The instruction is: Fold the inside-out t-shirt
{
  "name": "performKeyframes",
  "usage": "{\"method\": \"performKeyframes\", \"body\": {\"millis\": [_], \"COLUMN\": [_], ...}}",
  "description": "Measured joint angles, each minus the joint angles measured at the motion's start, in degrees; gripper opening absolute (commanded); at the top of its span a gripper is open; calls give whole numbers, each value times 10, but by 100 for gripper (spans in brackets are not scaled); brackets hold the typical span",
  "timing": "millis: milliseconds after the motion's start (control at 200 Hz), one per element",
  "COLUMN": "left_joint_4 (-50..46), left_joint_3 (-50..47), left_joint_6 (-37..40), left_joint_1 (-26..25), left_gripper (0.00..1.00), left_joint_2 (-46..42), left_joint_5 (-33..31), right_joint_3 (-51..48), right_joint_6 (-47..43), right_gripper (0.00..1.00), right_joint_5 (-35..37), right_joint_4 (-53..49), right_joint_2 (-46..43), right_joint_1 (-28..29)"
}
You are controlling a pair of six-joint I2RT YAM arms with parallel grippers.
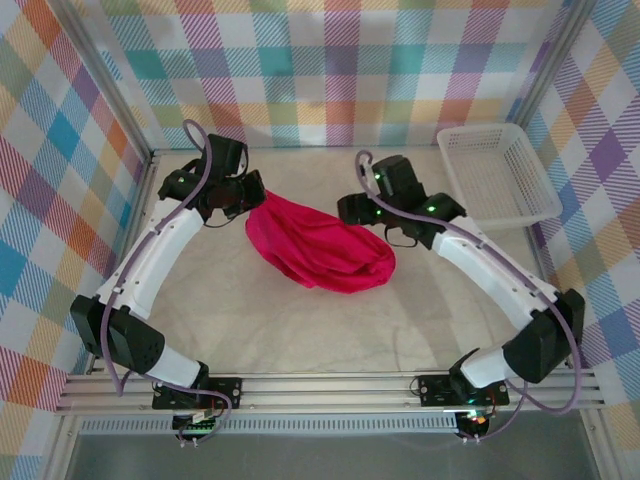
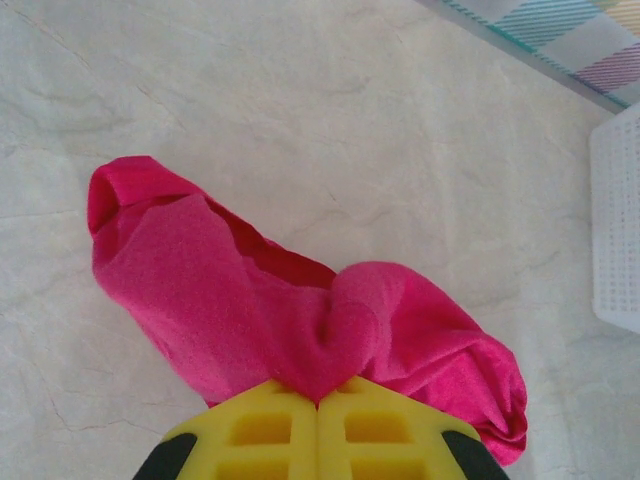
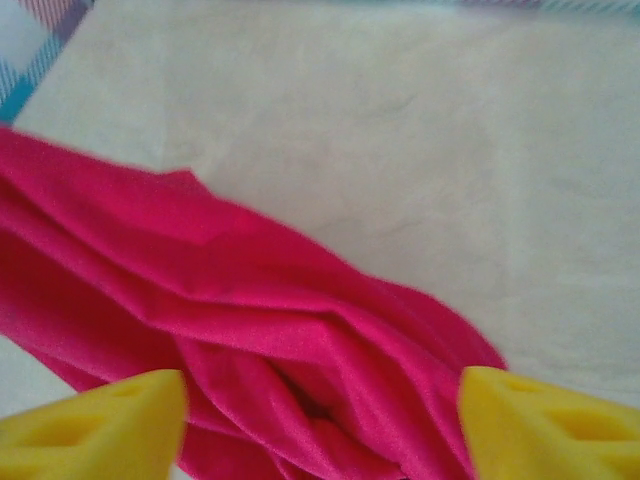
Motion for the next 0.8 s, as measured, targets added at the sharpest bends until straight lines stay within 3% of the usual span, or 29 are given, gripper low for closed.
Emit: {"method": "performKeyframes", "body": {"millis": [175,355,405,520,610,800], "left_joint_4": [0,0,0,0,-1,-22], "left_joint_3": [0,0,0,0,0,8], "left_joint_6": [0,0,0,0,0,2], "left_joint_1": [0,0,0,0,0,0], "left_gripper": [0,0,0,0,0,0], "left_joint_2": [4,4,4,4,4,4], "left_joint_5": [5,6,6,6,6,5], "right_joint_3": [-48,-32,-19,11,19,21], "right_joint_6": [-34,-60,-65,-72,-72,-61], "right_gripper": [89,87,75,28,1,0], "right_joint_5": [-50,-59,-58,-56,-47,-33], "right_joint_4": [48,84,93,97,92,28], "right_joint_2": [94,180,205,243,240,137], "right_joint_1": [0,0,0,0,0,0]}}
